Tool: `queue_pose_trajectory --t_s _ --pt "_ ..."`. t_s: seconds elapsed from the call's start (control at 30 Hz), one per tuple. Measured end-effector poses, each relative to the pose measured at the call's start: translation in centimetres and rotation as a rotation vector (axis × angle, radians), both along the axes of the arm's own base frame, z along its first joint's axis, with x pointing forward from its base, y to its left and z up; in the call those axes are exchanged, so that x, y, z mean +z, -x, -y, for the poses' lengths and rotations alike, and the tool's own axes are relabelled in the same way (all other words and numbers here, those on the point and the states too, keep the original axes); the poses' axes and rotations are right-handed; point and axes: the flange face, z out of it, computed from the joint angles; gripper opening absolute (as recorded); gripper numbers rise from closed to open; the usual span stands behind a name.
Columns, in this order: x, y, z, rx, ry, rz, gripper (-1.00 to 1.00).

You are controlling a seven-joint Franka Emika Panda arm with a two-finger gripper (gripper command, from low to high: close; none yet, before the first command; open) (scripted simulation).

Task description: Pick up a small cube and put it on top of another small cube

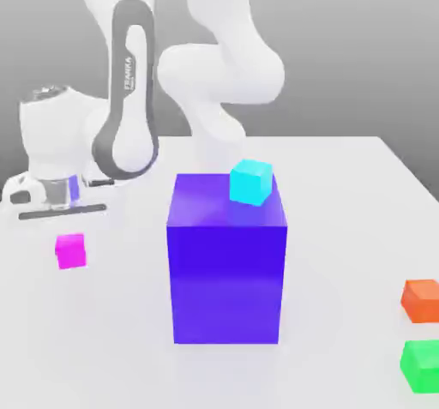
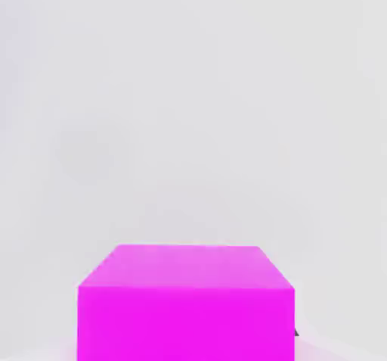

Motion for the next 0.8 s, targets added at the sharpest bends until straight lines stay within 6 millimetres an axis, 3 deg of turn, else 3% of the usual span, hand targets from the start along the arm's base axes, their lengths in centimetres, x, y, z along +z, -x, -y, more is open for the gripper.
queue_pose_trajectory --t_s 0.2,0.3,0.47,0.53,0.63,0.8 --pt "1.0 0.1 -0.8 0.002 -0.008 -0.007 -1.00" --pt "2.0 -3.4 0.3 0.072 0.061 -0.018 -1.00" --pt "3.4 -12.0 0.1 0.239 0.182 -0.023 -1.00" --pt "3.8 -16.3 -2.8 0.329 0.196 -0.017 -1.00" --pt "4.1 -22.3 -9.7 0.476 0.195 -0.003 -1.00" --pt "4.5 -27.9 -21.9 0.676 0.173 0.019 -1.00"
